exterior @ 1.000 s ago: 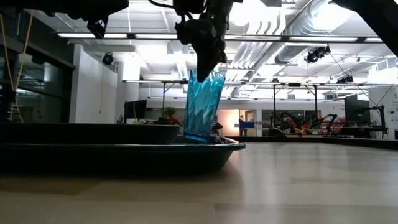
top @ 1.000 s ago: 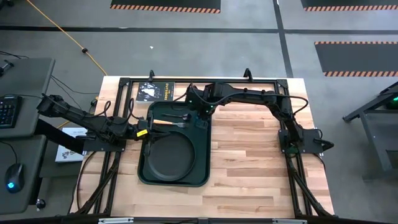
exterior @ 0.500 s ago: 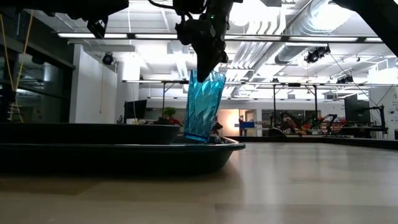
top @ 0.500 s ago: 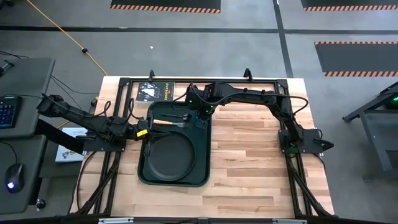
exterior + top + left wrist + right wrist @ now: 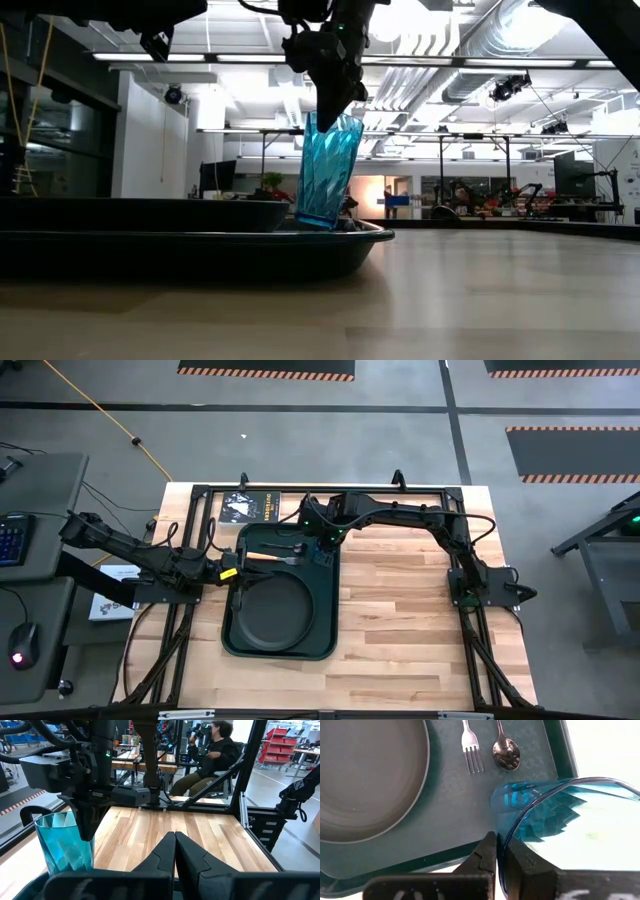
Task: Pick and place plate/cup/fork/spoon on tray
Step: Put the cup on the top left of the tray
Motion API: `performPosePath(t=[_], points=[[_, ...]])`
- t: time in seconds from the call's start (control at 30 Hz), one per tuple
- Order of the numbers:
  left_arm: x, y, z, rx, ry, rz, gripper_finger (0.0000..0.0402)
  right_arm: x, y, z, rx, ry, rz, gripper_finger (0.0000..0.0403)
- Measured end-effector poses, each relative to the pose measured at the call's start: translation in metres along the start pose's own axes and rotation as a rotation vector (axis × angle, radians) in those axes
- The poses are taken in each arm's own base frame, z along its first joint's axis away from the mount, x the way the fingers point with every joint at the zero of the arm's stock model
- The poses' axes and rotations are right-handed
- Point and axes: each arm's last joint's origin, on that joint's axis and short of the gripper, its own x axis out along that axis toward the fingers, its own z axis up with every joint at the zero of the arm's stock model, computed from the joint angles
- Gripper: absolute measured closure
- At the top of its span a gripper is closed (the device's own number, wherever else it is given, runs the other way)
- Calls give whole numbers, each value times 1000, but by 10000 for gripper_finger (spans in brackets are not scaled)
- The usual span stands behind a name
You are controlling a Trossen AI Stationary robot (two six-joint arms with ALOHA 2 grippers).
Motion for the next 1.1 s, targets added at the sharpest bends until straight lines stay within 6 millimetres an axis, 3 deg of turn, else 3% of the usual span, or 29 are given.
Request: performPosePath(t=[0.9,1.1], points=[[0,0,0,0,0,0,401,0,0,-1,23,6,1,402],[0,0,0,0,0,0,401,10,1,0,19,37,8,402]])
